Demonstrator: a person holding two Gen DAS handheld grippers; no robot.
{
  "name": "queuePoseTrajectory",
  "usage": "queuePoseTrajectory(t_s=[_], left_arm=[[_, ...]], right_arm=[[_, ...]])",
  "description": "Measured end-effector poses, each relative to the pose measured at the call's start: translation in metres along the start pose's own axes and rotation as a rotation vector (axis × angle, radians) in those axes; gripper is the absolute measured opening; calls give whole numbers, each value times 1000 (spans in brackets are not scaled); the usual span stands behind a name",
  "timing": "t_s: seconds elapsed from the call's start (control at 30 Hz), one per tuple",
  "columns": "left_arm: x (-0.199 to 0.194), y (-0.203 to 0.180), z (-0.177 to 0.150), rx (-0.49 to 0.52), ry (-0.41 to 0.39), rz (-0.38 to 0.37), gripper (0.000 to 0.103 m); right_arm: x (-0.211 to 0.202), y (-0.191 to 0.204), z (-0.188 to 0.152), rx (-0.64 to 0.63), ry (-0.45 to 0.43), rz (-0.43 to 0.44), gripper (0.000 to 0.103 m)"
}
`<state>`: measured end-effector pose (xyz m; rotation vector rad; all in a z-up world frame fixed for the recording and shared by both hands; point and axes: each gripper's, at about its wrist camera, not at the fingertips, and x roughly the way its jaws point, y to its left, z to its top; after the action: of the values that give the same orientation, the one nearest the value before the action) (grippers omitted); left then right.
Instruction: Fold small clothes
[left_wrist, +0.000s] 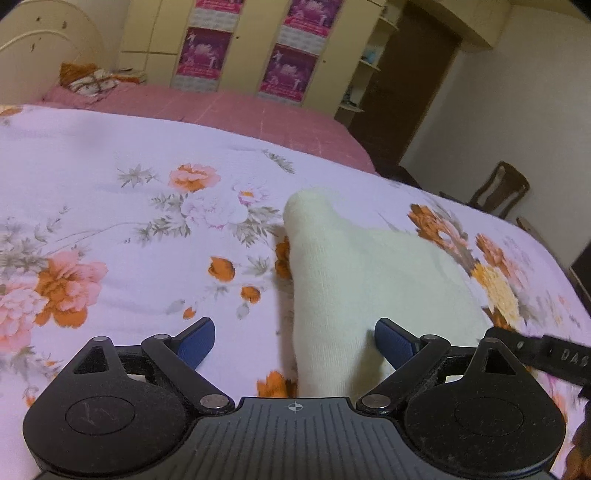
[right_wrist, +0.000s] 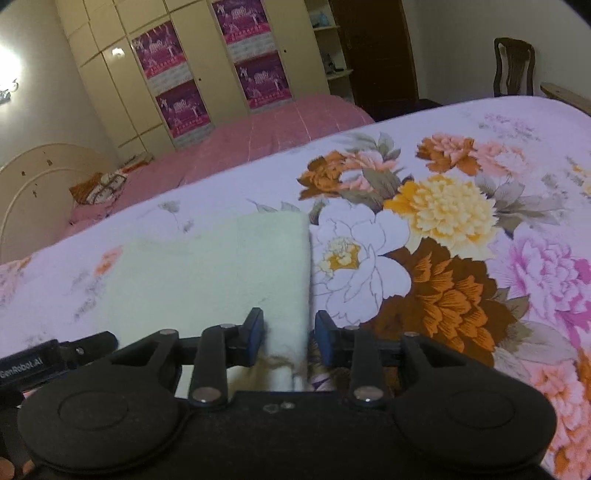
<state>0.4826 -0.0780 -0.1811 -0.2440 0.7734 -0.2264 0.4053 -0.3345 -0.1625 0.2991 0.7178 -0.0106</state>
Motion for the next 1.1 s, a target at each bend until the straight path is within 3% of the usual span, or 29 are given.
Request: queuePoseTrajectory(t_s=[0.13,0.27,0.6,0.87,1.1], left_arm=[[-1,2,-15,-11,37,-4,93],[1,0,-21,17,41,9,93],[-23,-1,-39,35,68,7,93],[-41,-6,-65,118,90,0,93],[-52,-10,-80,162,84,1,93]], right_arm=[[-12,5,-11,-18,5,7,32],[1,0,-25,-1,77,-21,32],[-33,6,-42,-13,64,-10,32],[-51,2,-81,-16,122,-54,32],[-65,3,-96,5,122,-70,27]])
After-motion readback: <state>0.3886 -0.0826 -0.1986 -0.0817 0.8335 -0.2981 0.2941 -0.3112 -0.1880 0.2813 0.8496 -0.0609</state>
